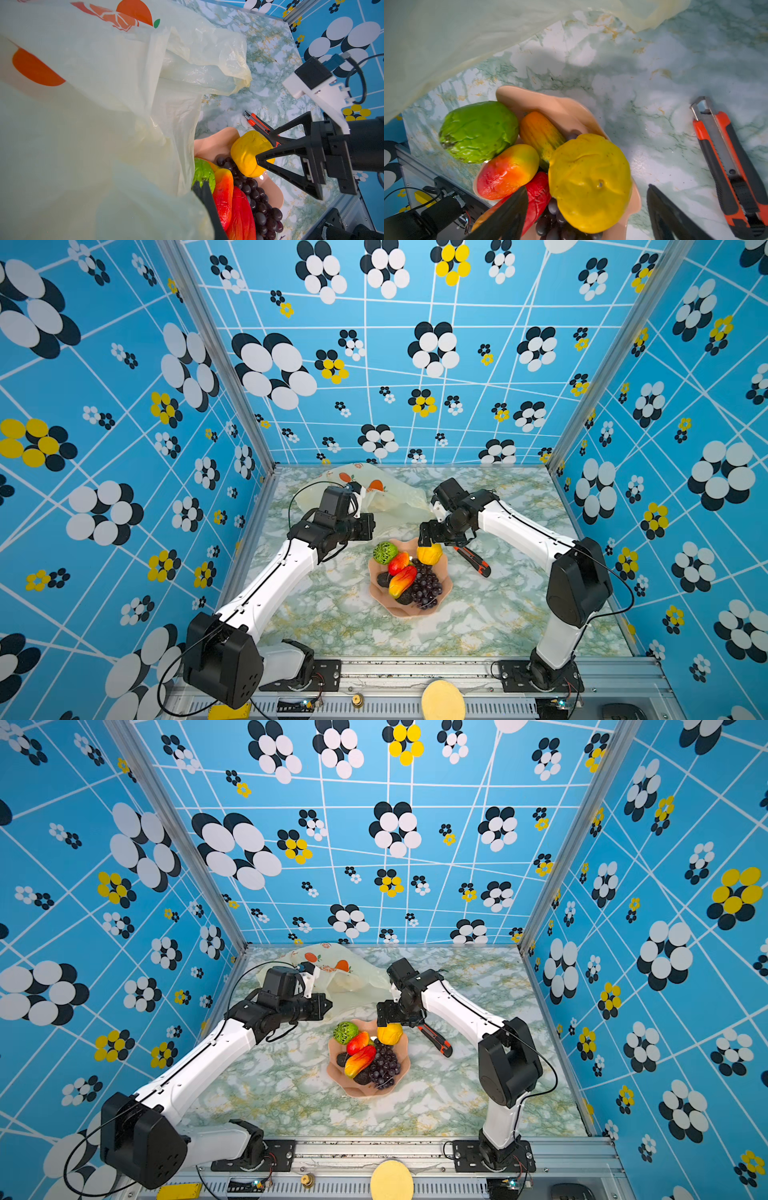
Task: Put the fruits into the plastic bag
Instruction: 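Lower the open right gripper over the bowl onto the yellow fruit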
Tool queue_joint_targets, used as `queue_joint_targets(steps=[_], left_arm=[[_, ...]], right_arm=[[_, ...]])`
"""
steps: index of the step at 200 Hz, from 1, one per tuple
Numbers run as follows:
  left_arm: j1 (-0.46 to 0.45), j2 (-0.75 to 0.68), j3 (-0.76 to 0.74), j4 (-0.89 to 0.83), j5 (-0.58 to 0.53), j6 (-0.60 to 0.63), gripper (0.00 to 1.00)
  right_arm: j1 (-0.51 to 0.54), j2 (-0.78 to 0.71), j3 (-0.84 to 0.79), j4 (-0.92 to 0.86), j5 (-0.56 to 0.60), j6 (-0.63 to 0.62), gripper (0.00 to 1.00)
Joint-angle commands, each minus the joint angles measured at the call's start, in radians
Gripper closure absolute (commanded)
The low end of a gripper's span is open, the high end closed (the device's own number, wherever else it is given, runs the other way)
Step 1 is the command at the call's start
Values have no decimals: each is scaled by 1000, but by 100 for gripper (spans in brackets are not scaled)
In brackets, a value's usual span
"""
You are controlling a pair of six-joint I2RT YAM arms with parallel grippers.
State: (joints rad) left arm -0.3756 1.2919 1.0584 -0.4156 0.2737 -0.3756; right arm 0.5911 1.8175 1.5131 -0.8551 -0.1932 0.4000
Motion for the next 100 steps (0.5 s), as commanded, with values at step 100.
queue_joint_targets(steps=[100], left_arm=[[-11,-24,-11,12,12,-17,100]], right_arm=[[39,78,39,-33,28,-29,17]])
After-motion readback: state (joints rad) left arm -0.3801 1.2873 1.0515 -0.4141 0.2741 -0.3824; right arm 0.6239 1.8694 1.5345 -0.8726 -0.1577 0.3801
